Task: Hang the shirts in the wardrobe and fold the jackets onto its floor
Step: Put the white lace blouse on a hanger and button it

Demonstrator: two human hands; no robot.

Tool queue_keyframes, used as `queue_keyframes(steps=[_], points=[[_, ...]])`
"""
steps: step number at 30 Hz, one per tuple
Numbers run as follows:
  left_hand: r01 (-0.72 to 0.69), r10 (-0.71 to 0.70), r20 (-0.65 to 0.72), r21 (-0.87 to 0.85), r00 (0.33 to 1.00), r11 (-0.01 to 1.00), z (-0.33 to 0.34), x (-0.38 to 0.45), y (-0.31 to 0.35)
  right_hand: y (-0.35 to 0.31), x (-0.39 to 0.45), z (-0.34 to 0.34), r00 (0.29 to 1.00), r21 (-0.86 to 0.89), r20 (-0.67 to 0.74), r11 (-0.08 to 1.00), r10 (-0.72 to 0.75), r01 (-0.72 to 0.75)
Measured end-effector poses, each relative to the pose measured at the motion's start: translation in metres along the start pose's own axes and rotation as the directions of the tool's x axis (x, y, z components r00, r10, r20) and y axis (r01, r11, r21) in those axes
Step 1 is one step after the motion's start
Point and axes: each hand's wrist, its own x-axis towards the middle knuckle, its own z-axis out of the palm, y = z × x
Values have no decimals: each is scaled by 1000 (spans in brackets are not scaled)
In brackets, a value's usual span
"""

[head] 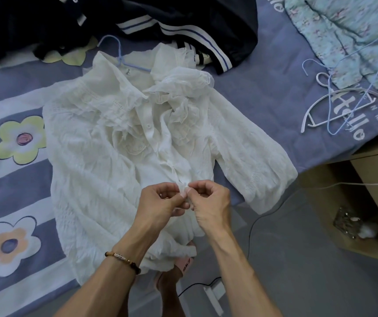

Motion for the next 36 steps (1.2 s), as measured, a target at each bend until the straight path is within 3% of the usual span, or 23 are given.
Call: queue_keyframes(steps=[7,15,23,28,32,34,36], points=[[24,-31,93,83,995,996,-19,10,7,-3,1,5,995,-45,99,999,-17,21],[115,-127,106,112,986,987,-26,23,16,-5,-3,15,986,-163,126,979,-105,125],[140,-166,96,233,981,962,-38,39,18,5,1,41,976,-259,34,942,-213,214],[23,-81,159,338,984,941,-42,41,15,11,1,40,989,-243,-36,961,-145,132],[-113,0,253,435,968,893,-41,34,14,22,2,32,999,-191,-35,982,-4,-3],[-118,28,213,419,977,900,-40,31,9,25,1,27,1000,-216,7,976,26,-24],[-65,37,84,368,996,928,-37,29,2,29,-7,19,994,-149,87,987,65,-52]])
